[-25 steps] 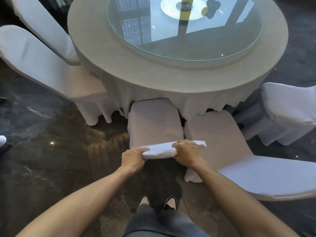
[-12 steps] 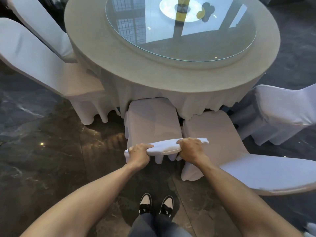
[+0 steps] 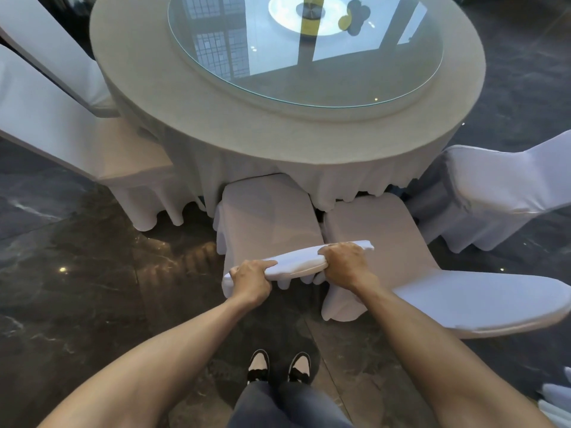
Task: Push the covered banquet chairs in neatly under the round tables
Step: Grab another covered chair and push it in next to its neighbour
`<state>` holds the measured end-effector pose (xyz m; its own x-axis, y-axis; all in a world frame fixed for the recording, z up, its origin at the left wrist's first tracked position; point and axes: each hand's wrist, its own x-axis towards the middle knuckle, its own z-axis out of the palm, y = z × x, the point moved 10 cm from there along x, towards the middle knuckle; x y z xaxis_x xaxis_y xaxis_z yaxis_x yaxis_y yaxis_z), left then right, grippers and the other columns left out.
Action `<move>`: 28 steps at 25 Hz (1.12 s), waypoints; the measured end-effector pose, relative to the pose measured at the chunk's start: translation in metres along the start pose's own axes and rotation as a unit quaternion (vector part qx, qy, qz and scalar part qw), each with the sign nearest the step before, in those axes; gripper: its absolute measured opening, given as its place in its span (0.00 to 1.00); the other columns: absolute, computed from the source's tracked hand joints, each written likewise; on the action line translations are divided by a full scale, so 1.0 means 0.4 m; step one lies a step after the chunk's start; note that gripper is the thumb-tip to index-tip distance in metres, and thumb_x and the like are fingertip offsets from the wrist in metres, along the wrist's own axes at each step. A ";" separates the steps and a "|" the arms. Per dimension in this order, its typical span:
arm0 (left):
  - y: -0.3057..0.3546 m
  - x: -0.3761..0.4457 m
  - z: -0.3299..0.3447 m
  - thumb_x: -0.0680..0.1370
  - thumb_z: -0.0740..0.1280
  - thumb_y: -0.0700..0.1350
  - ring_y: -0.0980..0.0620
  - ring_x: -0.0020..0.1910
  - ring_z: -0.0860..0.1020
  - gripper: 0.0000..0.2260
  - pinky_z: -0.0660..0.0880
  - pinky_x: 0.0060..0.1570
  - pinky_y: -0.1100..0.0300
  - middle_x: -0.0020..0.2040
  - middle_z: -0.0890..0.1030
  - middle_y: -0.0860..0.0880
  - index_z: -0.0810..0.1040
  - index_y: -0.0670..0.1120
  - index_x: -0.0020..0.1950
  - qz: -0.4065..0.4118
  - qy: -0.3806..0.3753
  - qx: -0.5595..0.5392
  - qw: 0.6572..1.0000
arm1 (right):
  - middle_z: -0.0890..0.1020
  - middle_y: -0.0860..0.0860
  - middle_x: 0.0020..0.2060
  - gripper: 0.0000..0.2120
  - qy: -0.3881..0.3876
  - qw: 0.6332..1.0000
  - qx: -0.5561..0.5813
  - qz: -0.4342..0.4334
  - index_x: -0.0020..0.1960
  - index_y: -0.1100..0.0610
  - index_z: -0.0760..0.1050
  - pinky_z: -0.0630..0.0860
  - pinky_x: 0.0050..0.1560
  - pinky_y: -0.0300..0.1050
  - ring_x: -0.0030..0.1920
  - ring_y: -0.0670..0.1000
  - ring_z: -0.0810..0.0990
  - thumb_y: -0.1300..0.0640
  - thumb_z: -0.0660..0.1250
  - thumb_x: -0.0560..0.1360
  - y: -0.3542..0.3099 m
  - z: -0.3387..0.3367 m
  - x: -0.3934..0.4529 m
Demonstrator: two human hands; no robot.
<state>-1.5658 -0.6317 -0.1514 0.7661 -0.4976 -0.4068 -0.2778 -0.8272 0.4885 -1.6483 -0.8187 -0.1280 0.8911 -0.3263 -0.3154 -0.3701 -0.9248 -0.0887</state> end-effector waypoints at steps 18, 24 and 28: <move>0.766 -0.224 0.445 0.68 0.73 0.64 0.47 0.69 0.71 0.40 0.66 0.70 0.45 0.71 0.73 0.48 0.65 0.52 0.76 0.148 -0.123 0.097 0.976 | 0.77 0.52 0.66 0.27 0.117 0.984 0.103 0.090 0.71 0.53 0.70 0.61 0.74 0.58 0.65 0.54 0.75 0.47 0.62 0.73 0.802 -0.100 -0.478; 0.939 -0.342 0.741 0.72 0.72 0.51 0.48 0.61 0.75 0.30 0.74 0.62 0.52 0.66 0.76 0.48 0.69 0.52 0.73 0.140 -0.180 0.094 0.969 | 0.68 0.51 0.72 0.33 -0.022 0.998 0.037 0.045 0.73 0.49 0.64 0.46 0.76 0.63 0.75 0.53 0.61 0.55 0.64 0.68 1.077 0.050 -0.660; 0.956 -0.308 0.774 0.73 0.67 0.41 0.46 0.53 0.78 0.15 0.75 0.51 0.52 0.56 0.80 0.47 0.75 0.51 0.59 0.130 -0.128 0.114 0.977 | 0.68 0.51 0.72 0.32 -0.051 0.997 -0.016 0.056 0.73 0.48 0.62 0.51 0.73 0.66 0.75 0.57 0.58 0.60 0.66 0.71 1.121 0.081 -0.612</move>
<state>-1.9459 -0.9679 -0.1536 0.4910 -0.7228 -0.4863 -0.5868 -0.6870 0.4286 -2.0410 -1.1473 -0.1211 0.8125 -0.4073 -0.4171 -0.4556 -0.8900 -0.0185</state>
